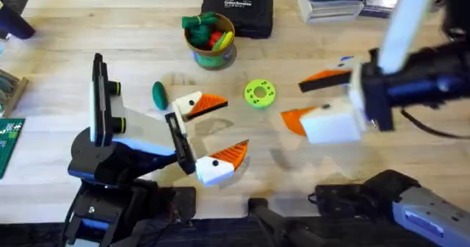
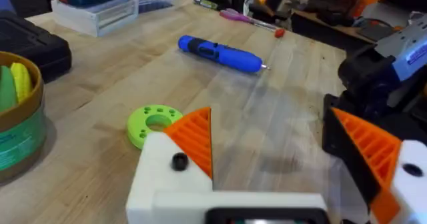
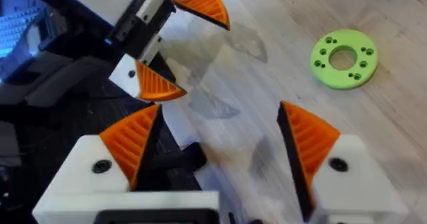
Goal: Pick up the gripper from the table and insert it into the empty holder that is missing its gripper. Then pick up a screw, insert it into the mounting hole, and use the screwdriver to tighten it. Finally, clean up the table by picking up the vegetable and placing it into the bucket.
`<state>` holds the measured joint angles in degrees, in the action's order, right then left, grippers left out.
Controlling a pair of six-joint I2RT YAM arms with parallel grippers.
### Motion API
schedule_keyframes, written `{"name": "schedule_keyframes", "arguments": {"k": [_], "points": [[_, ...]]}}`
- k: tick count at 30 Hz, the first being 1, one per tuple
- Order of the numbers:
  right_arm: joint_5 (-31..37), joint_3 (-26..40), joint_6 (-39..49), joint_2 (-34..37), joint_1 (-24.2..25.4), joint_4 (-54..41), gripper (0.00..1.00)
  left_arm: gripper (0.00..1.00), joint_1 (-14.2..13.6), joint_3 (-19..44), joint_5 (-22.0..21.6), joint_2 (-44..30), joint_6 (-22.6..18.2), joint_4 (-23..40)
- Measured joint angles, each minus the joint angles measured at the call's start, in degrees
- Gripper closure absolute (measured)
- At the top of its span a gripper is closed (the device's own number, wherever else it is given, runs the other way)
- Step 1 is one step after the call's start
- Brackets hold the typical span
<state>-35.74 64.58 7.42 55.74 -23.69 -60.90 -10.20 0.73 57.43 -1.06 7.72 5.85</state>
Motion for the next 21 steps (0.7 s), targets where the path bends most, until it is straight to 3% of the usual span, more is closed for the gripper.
{"name": "schedule_keyframes", "arguments": {"k": [2,3,7,9,14,18,21], "points": [[-1.37,-1.78,1.51,-4.25,0.91,-0.34,0.008,0.014,0.0,0.0,0.0,0.0,-0.01,0.0],[-1.82,-2.45,2.53,-5.94,1.05,-0.85,0.008,0.094,0.0,0.0,0.0,0.0,0.16,0.01],[-3.0,-4.01,8.32,-10.69,1.1,-3.72,0.008,0.745,0.0,0.0,0.0,0.0,-0.01,0.0],[-3.15,-4.2,10.48,-11.7,1.1,-3.98,0.009,0.971,0.0,0.0,-0.02,0.01,-0.36,-0.04],[-1.97,-4.29,12.76,-11.44,1.1,-4.1,0.008,0.996,0.0,0.0,0.0,0.01,-0.39,-0.02],[5.02,-4.31,11.22,-9.37,2.28,-5.11,0.008,0.996,0.0,0.0,0.0,0.01,-0.38,-0.02],[9.67,-4.31,10.05,-5.44,5.98,-5.07,0.008,0.996,0.0,0.0,0.0,0.0,-0.37,-0.02]]}}
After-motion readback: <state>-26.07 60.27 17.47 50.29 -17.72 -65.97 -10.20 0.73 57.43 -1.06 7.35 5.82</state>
